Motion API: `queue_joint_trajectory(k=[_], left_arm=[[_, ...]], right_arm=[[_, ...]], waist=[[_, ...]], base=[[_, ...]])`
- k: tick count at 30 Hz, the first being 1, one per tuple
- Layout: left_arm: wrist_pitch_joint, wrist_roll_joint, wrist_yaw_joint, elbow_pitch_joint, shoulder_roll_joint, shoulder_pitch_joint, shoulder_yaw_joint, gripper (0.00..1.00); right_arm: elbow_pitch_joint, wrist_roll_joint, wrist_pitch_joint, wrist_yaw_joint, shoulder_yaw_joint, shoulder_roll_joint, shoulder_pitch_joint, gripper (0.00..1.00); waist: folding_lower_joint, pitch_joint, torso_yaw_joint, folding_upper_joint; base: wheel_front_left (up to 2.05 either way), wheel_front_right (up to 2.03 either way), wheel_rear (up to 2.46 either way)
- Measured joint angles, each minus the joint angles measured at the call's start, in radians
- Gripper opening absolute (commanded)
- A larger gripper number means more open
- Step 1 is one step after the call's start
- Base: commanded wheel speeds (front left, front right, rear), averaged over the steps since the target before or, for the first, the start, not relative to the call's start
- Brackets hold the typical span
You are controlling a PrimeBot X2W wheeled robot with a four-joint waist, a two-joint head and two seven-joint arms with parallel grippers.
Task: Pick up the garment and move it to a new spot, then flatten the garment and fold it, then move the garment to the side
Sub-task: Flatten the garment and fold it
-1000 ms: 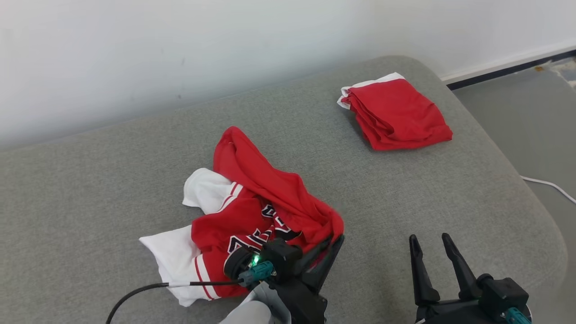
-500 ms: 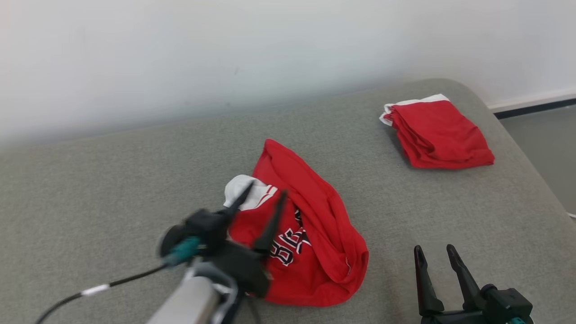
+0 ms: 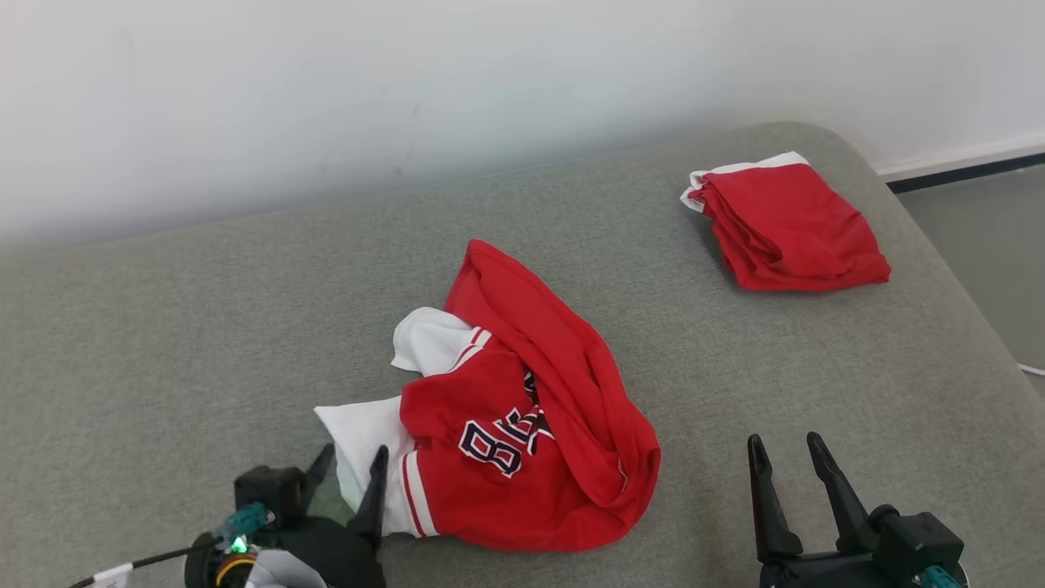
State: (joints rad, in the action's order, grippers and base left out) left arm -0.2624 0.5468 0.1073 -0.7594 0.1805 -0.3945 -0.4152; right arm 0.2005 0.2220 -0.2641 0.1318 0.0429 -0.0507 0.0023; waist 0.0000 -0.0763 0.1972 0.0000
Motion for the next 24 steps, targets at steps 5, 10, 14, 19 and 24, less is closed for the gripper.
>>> queue_joint_trajectory(k=[5, 10, 14, 19, 24], left_arm=[[0.0, 0.008, 0.014, -0.083, -0.025, -0.017, -0.006, 0.76], [0.0, 0.008, 0.017, -0.123, -0.027, -0.036, -0.01, 0.0], [0.0, -0.008, 0.017, -0.057, -0.026, -0.051, 0.035, 0.0], [0.0, -0.054, -0.006, 0.142, -0.044, 0.012, 0.135, 0.0], [0.0, -0.063, -0.037, 0.302, -0.061, 0.171, 0.21, 0.0]], right_arm=[[-0.002, -0.001, 0.0, 0.0, -0.002, 0.0, -0.001, 1.0], [-0.002, -0.001, 0.0, 0.0, -0.005, 0.0, 0.0, 1.0], [-0.007, -0.001, 0.0, 0.0, -0.029, 0.0, 0.017, 1.0], [-0.011, 0.001, 0.0, 0.0, -0.033, 0.0, 0.033, 1.0], [-0.012, 0.007, 0.0, 0.0, -0.028, 0.0, 0.04, 1.0]], waist=[[0.0, -0.005, 0.018, 0.0], [0.0, -0.003, 0.022, 0.0], [0.0, 0.002, 0.005, 0.0], [0.0, 0.016, -0.056, 0.0], [0.0, 0.03, -0.113, 0.0]], base=[[0.0, 0.0, 0.0], [0.0, 0.0, 0.0], [0.0, 0.0, 0.0], [0.0, 0.0, 0.0], [0.0, 0.0, 0.0]])
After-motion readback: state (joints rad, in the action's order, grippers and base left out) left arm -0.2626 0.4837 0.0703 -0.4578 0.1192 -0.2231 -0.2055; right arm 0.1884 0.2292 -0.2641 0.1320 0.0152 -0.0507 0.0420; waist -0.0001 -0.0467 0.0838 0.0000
